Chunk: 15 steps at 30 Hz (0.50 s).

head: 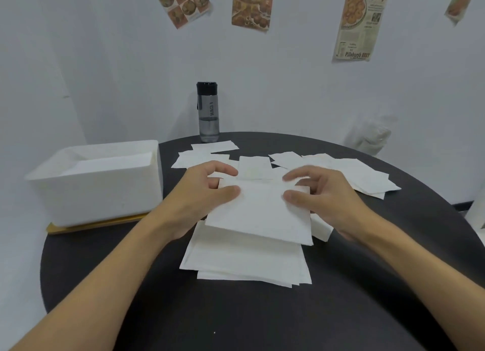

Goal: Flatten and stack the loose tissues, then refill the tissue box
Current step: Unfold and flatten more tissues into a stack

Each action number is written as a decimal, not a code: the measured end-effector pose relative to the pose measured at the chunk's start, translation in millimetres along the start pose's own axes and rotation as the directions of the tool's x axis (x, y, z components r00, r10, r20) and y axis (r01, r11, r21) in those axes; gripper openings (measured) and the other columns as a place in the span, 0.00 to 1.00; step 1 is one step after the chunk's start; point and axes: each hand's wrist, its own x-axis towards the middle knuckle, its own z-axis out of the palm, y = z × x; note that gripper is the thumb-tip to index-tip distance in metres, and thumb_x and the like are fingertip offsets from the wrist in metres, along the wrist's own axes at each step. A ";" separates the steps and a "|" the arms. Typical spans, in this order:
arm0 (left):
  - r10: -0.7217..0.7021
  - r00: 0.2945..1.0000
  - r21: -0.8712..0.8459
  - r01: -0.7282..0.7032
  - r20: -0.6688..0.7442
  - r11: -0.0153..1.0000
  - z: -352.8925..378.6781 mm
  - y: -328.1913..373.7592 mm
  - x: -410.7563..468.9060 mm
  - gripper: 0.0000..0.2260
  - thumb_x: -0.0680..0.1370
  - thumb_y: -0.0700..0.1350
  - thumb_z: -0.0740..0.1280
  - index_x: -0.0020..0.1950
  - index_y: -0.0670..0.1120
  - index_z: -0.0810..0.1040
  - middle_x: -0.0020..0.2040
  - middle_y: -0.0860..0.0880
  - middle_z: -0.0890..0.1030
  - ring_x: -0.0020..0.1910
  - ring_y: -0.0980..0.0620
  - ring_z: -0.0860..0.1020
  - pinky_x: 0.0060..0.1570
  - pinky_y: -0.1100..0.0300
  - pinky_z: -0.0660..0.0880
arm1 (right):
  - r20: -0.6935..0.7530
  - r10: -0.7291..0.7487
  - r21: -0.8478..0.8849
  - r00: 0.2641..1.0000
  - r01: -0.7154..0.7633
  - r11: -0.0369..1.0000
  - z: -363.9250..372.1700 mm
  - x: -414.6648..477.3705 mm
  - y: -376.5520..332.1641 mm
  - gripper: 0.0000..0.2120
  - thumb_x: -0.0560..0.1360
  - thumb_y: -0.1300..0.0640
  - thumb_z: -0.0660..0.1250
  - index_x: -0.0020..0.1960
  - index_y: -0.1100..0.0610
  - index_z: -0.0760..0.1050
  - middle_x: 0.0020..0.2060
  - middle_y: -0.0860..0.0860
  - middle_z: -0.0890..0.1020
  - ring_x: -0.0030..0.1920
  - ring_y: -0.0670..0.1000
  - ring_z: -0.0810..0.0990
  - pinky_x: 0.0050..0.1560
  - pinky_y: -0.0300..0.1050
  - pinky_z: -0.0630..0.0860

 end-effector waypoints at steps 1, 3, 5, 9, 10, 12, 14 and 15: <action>0.001 1.000 0.060 -0.003 0.019 0.998 -1.0 0.2 -1.6 0.10 0.77 0.42 0.73 0.56 0.53 0.80 0.30 0.52 0.72 0.35 0.49 0.71 0.41 0.55 0.65 | 0.037 0.004 -0.073 0.999 -0.001 0.997 1.1 -0.7 0.9 0.06 0.73 0.60 0.75 0.46 0.49 0.83 0.40 0.55 0.85 0.38 0.62 0.78 0.44 0.54 0.73; 0.000 0.998 0.149 -0.008 0.056 0.989 -2.4 2.7 -3.8 0.10 0.77 0.42 0.72 0.56 0.53 0.79 0.28 0.53 0.72 0.31 0.52 0.72 0.36 0.60 0.67 | 0.106 0.050 -0.164 0.993 -0.033 0.986 2.5 -2.4 -0.6 0.03 0.73 0.58 0.75 0.41 0.51 0.83 0.39 0.56 0.85 0.37 0.60 0.76 0.43 0.51 0.70; -0.021 0.994 0.209 -0.002 0.108 0.978 -5.5 3.9 -4.2 0.10 0.77 0.43 0.72 0.56 0.55 0.79 0.32 0.49 0.77 0.33 0.51 0.74 0.38 0.60 0.69 | 0.155 0.085 -0.180 0.984 -0.057 0.982 3.5 -4.4 -3.0 0.05 0.73 0.59 0.75 0.39 0.53 0.83 0.36 0.59 0.83 0.34 0.56 0.72 0.39 0.50 0.67; -0.069 0.968 0.308 -0.008 0.240 0.951 -12.0 3.9 -6.3 0.11 0.73 0.48 0.75 0.53 0.60 0.80 0.42 0.47 0.82 0.39 0.46 0.78 0.46 0.52 0.75 | 0.246 0.087 -0.263 0.965 -0.020 0.965 5.4 -11.5 -6.6 0.02 0.72 0.55 0.76 0.41 0.51 0.84 0.40 0.49 0.84 0.39 0.47 0.78 0.40 0.42 0.71; -0.079 0.956 0.357 -0.028 0.282 0.934 -12.7 2.9 -6.8 0.12 0.73 0.47 0.75 0.52 0.61 0.80 0.46 0.49 0.82 0.41 0.51 0.79 0.47 0.54 0.76 | 0.271 0.094 -0.338 0.958 0.003 0.941 5.5 -12.4 -4.7 0.02 0.71 0.52 0.76 0.42 0.48 0.84 0.43 0.45 0.83 0.47 0.44 0.78 0.48 0.39 0.72; -0.092 0.926 0.479 -0.103 0.365 0.872 -12.5 0.6 -8.2 0.13 0.74 0.50 0.76 0.53 0.64 0.79 0.52 0.56 0.79 0.46 0.60 0.77 0.49 0.62 0.73 | 0.309 0.109 -0.475 0.945 0.053 0.879 4.6 -12.7 1.1 0.05 0.69 0.46 0.77 0.43 0.43 0.83 0.48 0.40 0.79 0.59 0.44 0.71 0.61 0.42 0.65; -0.111 0.900 0.552 -0.158 0.422 0.819 -10.8 0.2 -9.4 0.13 0.73 0.54 0.76 0.54 0.67 0.78 0.57 0.61 0.74 0.57 0.64 0.73 0.57 0.66 0.69 | 0.318 0.118 -0.519 0.941 0.069 0.852 4.2 -13.1 2.9 0.05 0.69 0.44 0.76 0.44 0.40 0.82 0.50 0.38 0.75 0.61 0.45 0.65 0.63 0.42 0.61; -0.120 0.887 0.561 -0.172 0.445 0.810 -9.8 0.2 -9.9 0.13 0.73 0.55 0.76 0.54 0.67 0.79 0.58 0.62 0.73 0.60 0.64 0.72 0.61 0.65 0.68 | 0.326 0.123 -0.528 0.937 0.073 0.846 4.1 -12.7 2.9 0.05 0.70 0.44 0.75 0.44 0.40 0.81 0.51 0.38 0.74 0.61 0.45 0.64 0.63 0.41 0.61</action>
